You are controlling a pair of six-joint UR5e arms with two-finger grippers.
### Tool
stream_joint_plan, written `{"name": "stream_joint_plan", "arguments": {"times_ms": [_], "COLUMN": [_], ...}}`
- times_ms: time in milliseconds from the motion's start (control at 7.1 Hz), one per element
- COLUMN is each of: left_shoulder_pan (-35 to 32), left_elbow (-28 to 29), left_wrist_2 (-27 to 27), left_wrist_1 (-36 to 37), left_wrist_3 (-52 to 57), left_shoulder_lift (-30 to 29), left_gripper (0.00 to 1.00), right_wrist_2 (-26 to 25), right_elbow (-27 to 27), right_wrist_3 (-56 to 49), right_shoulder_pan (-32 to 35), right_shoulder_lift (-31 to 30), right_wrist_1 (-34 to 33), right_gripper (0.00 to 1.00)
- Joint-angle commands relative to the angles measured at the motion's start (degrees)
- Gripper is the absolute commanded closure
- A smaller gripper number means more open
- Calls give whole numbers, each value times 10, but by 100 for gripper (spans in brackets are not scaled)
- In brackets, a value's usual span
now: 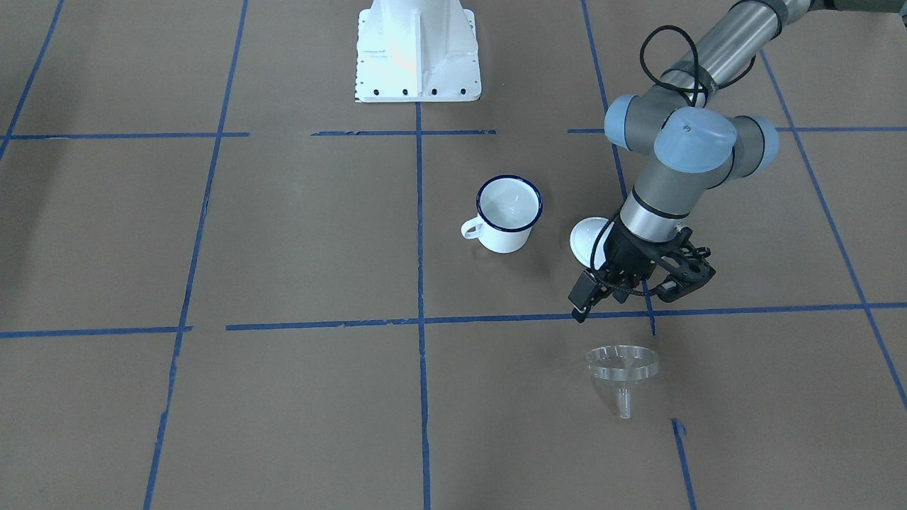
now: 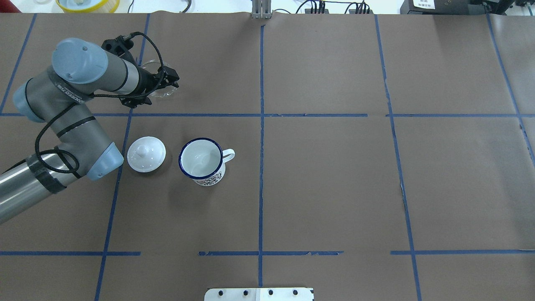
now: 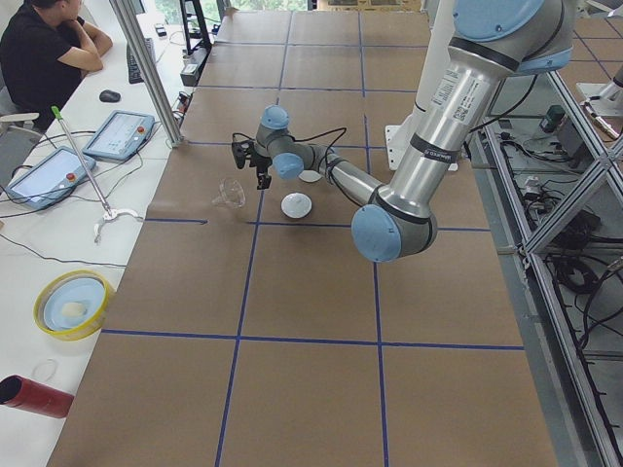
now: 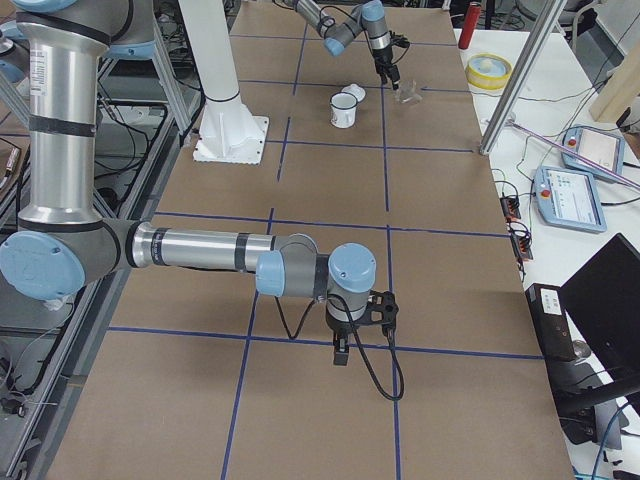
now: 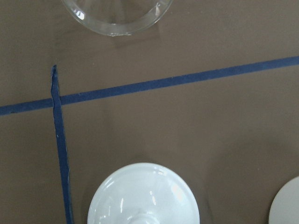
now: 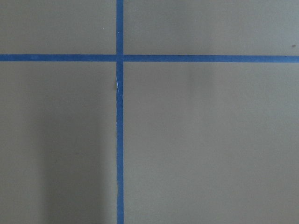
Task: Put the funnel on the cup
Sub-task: 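Move the left gripper over to the clear glass funnel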
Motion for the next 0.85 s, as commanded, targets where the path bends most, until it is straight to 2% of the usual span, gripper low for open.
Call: {"name": "stream_joint_plan", "arguments": {"times_ms": [0, 282, 423, 704], "left_shoulder_pan": [2, 4, 6, 8], "left_elbow": [52, 71, 88, 96], "left_wrist_2": [71, 135, 148, 149], "left_wrist_1": [-40, -42, -42, -42], "left_wrist_3": [-128, -202, -210, -210], "left_shoulder_lift": [-29, -47, -55, -56], "left_gripper": [0, 0, 0, 9], "right_wrist_2": [0, 0, 0, 0], "right_elbow": [0, 0, 0, 0], "right_wrist_3": [0, 0, 0, 0], "right_shoulder_pan": [0, 0, 0, 0], "right_shoulder_lift": [0, 0, 0, 0], "right_wrist_1": [0, 0, 0, 0], "right_gripper": [0, 0, 0, 0]}}
